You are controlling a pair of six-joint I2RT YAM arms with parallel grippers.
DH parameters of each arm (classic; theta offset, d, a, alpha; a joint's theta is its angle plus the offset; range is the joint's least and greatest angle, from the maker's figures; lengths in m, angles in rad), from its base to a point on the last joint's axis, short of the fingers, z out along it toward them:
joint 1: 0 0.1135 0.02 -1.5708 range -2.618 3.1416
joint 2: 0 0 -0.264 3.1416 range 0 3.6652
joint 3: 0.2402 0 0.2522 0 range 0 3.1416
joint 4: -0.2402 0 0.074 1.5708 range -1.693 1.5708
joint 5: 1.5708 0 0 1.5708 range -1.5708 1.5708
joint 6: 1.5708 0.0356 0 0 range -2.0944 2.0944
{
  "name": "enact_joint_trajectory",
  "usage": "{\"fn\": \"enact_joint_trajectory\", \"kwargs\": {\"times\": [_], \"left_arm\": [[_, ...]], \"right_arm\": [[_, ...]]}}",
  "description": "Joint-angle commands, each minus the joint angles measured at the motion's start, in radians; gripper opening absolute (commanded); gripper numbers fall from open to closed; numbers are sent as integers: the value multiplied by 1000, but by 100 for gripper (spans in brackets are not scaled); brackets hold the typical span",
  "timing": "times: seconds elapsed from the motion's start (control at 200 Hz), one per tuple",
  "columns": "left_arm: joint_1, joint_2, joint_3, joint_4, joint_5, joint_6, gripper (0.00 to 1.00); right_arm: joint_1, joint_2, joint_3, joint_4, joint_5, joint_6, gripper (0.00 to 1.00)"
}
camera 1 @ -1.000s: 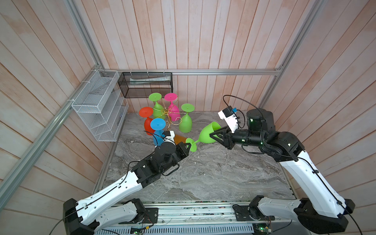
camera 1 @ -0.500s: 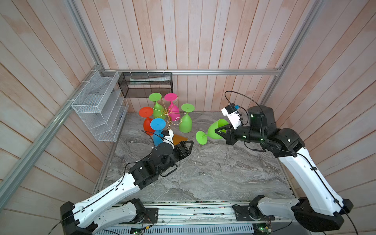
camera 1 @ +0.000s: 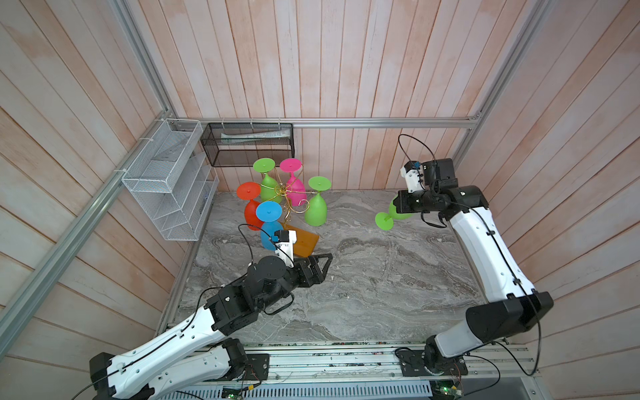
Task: Take the wine glass off the wine glass rack
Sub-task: 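Open the left gripper and carry the green glass away with the right gripper, then set the green glass upright by the far wall while the left arm moves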
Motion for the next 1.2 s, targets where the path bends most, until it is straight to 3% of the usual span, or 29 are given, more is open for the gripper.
{"fn": "enact_joint_trajectory", "kwargs": {"times": [0.0,0.29,0.435,0.755,1.03,1.19], "left_arm": [[-8,-11,-13,-18,26,135,97],[-21,35,26,-3,109,313,97],[-23,55,39,1,123,356,97],[-23,113,66,29,135,405,97],[-24,142,99,35,137,431,97],[-24,154,121,29,128,441,97]], "right_arm": [[-54,88,90,34,34,16,0],[-146,322,256,46,167,12,0],[-186,427,325,58,151,11,0],[-216,757,707,-95,188,-27,0],[-224,808,708,-90,179,-35,0],[-225,801,697,-88,174,-46,29]]}}
